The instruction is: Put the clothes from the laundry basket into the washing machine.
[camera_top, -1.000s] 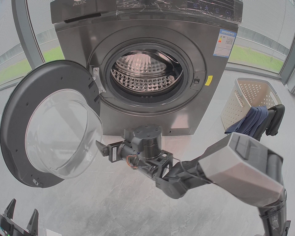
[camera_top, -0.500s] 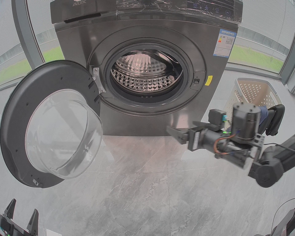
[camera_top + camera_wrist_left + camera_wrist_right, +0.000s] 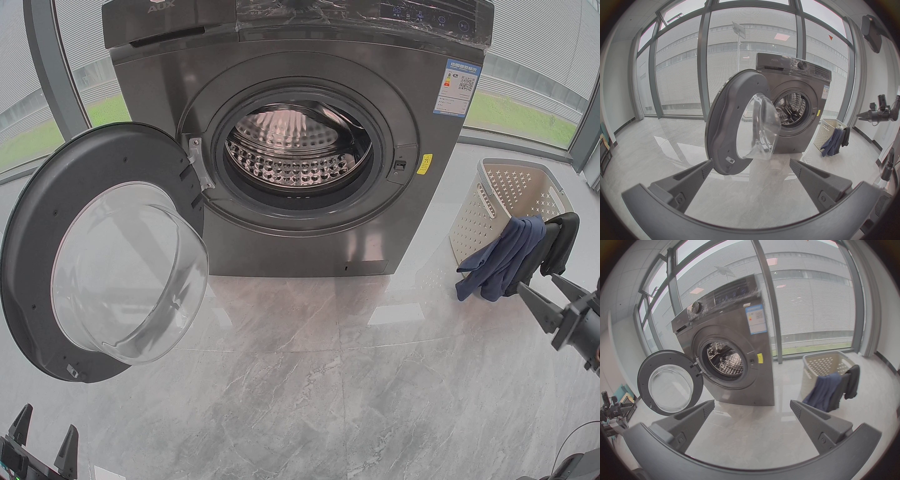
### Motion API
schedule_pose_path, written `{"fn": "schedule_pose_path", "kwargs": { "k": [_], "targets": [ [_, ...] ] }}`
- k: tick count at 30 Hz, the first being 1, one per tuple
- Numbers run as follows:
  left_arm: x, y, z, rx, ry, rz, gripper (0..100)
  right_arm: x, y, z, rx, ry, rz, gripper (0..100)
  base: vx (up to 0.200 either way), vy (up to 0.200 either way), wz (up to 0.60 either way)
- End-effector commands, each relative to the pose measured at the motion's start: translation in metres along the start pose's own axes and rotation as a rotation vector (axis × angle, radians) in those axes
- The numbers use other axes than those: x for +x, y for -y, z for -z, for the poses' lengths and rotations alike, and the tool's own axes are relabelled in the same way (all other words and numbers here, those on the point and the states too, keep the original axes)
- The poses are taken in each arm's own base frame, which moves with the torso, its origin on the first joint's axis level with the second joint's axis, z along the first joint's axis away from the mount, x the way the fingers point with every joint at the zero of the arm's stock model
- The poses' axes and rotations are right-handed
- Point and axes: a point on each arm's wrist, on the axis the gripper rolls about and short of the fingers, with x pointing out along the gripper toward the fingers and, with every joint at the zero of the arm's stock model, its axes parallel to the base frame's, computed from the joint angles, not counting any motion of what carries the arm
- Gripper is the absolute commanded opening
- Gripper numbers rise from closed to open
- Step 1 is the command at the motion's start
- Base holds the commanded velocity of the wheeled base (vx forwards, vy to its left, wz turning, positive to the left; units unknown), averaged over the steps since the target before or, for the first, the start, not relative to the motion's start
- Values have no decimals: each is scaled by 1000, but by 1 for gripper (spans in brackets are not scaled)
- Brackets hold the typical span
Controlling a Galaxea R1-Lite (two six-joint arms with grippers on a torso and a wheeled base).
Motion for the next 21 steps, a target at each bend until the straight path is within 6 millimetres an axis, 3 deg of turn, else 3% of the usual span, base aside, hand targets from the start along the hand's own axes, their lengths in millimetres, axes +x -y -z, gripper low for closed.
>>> {"fn": "schedule_pose_path", "kwargs": {
  "k": [1, 11, 21],
  "targets": [
    [0, 0, 4, -1, -1, -1, 100, -122, 18, 64, -38, 161, 182, 100, 0, 0, 0],
    [0, 0, 4, -1, -1, -1, 100, -147, 14, 107, -54, 80, 219, 100, 0, 0, 0],
    [0, 0, 5, -2, -6, -1, 100, -147, 16, 112, -104, 18, 267, 100, 0, 0, 0]
  ]
}}
